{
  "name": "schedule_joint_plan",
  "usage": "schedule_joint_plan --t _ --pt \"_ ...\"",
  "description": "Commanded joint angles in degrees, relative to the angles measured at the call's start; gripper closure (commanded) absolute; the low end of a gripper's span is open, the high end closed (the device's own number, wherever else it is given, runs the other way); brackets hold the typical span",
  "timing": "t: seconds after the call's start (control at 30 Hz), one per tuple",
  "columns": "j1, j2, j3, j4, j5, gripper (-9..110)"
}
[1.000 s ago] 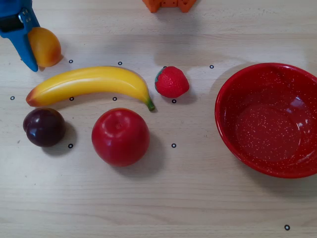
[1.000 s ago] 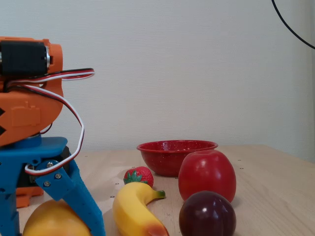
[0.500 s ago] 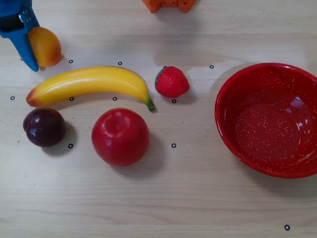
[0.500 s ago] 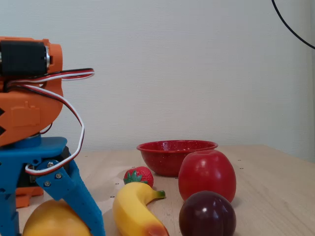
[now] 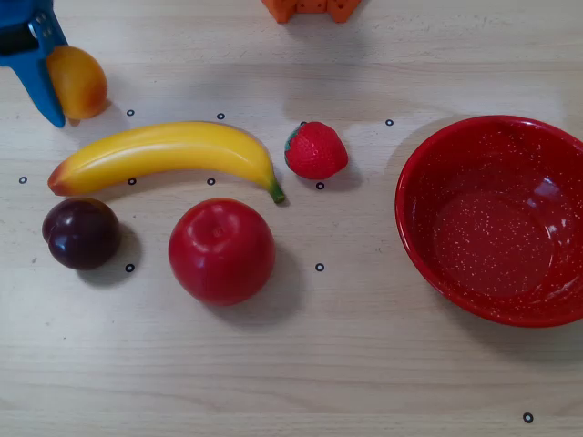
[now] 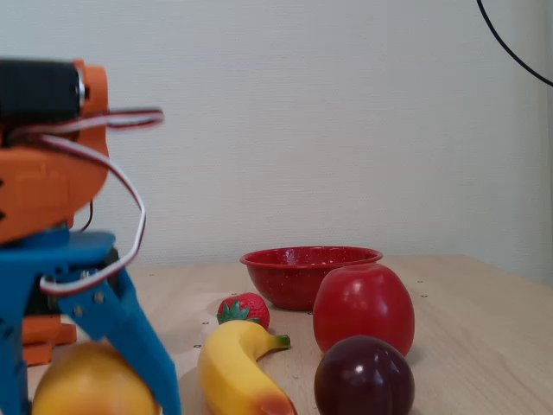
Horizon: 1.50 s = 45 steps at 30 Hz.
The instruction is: Put the peach in the red bowl.
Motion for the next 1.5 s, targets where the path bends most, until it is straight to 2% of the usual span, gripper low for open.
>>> schedule_joint_plan --t 0.0,0.23,0.37,0.73,1.03,1.47 --pt "-1.41 5.01 -6.59 3.16 1.76 101" --pt "-1.67 9.58 -14.85 10.20 2.46 101" --pt "-0.70 13.97 -17.23 10.28 0.26 101" --pt "8.79 23.47 -25.58 10.28 -13.54 101" --pt "24.87 30.59 -32.08 10.28 -30.94 101" --pt "60.03 36.21 -38.14 10.28 -55.72 101"
